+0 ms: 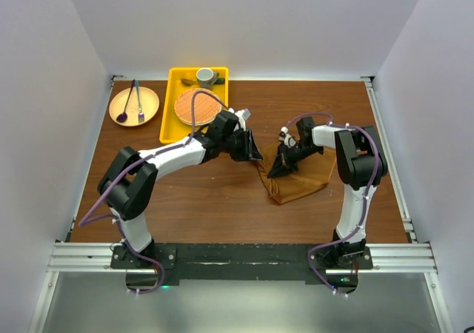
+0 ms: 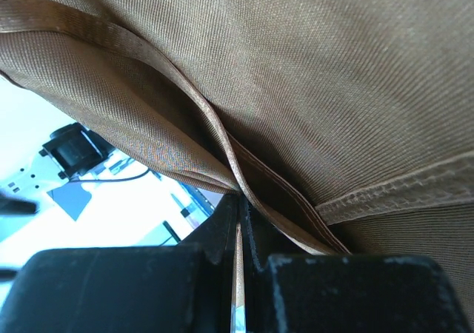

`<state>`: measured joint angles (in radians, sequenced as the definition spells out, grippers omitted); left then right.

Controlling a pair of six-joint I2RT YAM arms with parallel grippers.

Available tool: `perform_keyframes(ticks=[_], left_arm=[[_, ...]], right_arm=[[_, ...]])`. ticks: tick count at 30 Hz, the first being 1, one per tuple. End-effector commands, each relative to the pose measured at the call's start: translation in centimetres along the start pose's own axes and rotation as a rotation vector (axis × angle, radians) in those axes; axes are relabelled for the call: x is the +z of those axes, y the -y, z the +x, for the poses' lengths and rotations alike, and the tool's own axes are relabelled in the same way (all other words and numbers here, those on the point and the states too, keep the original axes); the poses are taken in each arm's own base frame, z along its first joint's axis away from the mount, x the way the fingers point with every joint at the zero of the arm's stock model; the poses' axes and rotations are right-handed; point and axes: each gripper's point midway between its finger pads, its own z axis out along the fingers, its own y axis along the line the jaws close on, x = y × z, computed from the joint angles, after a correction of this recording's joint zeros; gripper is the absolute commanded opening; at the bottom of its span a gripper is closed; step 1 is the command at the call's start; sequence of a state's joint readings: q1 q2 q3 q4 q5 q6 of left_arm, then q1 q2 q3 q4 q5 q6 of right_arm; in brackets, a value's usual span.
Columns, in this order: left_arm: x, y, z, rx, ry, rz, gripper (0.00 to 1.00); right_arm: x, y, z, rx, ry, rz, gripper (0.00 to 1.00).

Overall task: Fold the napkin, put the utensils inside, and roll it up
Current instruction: Roll the napkin with the utensil

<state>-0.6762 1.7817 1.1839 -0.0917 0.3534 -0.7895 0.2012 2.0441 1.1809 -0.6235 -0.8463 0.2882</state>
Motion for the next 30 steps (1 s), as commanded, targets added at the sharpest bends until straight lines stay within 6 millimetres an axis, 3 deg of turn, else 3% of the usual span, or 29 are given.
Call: perform_keyframes(ticks=[1, 6, 9, 13, 18, 30], left_arm=[[0.0, 0.1, 0.0, 0.013, 0.016, 0.018, 0.33], [1.8, -0.1, 0.9, -0.007, -0.017, 0.029, 0.3], [3.0, 0.3, 0.2, -0.011, 0.004, 0.055, 0.27], [4.4, 0.9, 0.1, 0.001, -0.003, 0.072, 0.25], [5.8, 1.7, -0.2, 0.009, -0.004, 0.095, 0.23], [8.7, 2.0, 0.8, 0.015, -0.046, 0.106, 0.18]], right_arm=[[-0.2, 3.4, -1.4, -0.01, 0.056, 0.111, 0.0], [-1.3, 6.0, -1.4, 0.066, 0.037, 0.141, 0.0], [-2.3, 8.9, -1.0, 0.088, 0.025, 0.286, 0.0], [-2.4, 10.7, -0.2, 0.092, -0.021, 0.377, 0.0], [-2.4, 11.1, -0.2, 0.077, -0.033, 0.396, 0.0], [-1.9, 9.7, -1.1, 0.068, -0.011, 0.315, 0.0]])
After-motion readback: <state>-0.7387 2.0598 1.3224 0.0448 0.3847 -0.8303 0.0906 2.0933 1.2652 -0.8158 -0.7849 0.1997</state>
